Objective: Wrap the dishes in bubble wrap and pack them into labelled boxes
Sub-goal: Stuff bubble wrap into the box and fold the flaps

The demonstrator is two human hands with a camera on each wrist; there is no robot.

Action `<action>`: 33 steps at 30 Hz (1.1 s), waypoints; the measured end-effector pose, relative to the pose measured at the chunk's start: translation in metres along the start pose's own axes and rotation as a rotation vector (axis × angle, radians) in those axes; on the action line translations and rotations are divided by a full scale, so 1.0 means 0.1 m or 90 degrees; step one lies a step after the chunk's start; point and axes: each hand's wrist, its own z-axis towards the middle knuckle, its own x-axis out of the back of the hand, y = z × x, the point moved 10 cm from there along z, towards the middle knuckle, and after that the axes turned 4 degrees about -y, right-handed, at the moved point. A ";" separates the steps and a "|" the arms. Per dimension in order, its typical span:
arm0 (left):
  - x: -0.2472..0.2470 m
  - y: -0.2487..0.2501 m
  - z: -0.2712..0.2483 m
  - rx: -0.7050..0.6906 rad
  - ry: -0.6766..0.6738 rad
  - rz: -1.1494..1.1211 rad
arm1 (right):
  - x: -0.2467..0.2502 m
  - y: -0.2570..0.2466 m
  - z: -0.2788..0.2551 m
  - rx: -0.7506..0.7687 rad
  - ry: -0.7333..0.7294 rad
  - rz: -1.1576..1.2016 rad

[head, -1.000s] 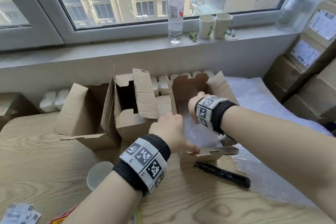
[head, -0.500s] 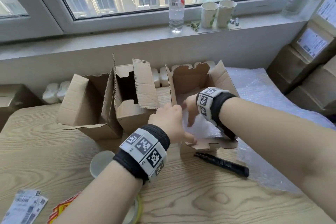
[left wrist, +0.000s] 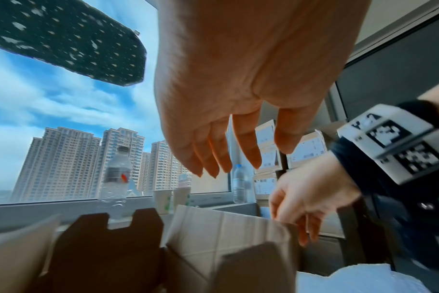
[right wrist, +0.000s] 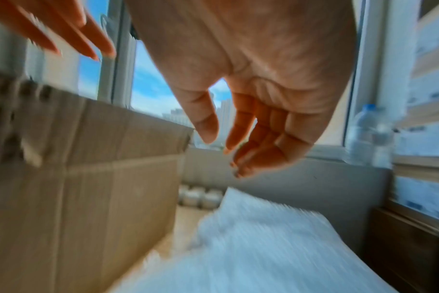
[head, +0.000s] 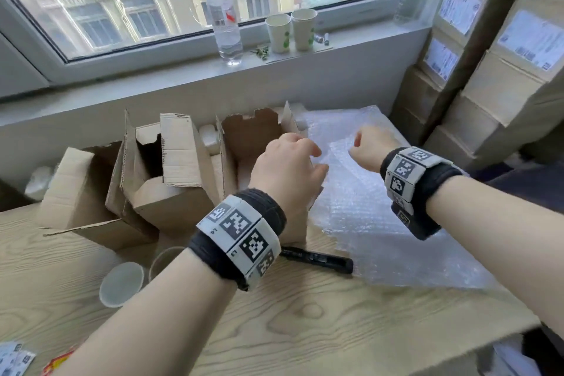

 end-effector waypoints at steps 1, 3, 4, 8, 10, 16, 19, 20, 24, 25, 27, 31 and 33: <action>-0.07 0.11 0.02 -0.005 -0.006 0.001 | -0.19 0.27 -0.01 -0.036 -0.042 -0.013; -0.20 0.29 0.06 -0.016 -0.013 0.006 | -0.58 0.69 -0.08 -0.080 -0.136 -0.054; -0.26 0.36 0.08 -0.021 -0.017 0.006 | -0.73 0.83 -0.13 -0.089 -0.171 -0.070; -0.48 0.59 0.16 -0.033 -0.038 0.009 | -0.87 1.08 -0.23 -0.081 -0.128 -0.100; -0.56 0.65 0.20 -0.029 -0.049 0.015 | -0.78 1.11 -0.22 -0.076 -0.062 -0.093; -0.86 0.63 0.32 0.052 -0.119 -0.037 | -0.37 1.15 -0.23 -0.044 0.050 0.171; -1.05 0.47 0.35 0.210 -0.154 -0.252 | -0.03 0.86 -0.45 0.090 0.122 0.285; -1.11 0.42 0.34 0.274 -0.155 -0.385 | 0.02 0.72 -0.55 0.143 0.112 0.296; -0.97 0.35 0.34 0.358 -0.030 -0.712 | 0.05 0.33 -0.87 0.324 0.020 0.305; -0.85 0.33 0.36 0.333 0.006 -0.715 | 0.01 0.32 -0.87 0.333 -0.023 0.303; -0.68 0.28 0.42 0.277 0.046 -0.693 | 0.05 0.39 -0.79 0.311 -0.046 0.332; -0.35 0.23 0.44 0.187 0.090 -0.557 | 0.45 0.56 -0.56 0.256 0.118 0.275; -0.20 0.28 0.42 0.133 0.094 -0.528 | 0.46 0.36 -0.54 0.297 0.084 0.177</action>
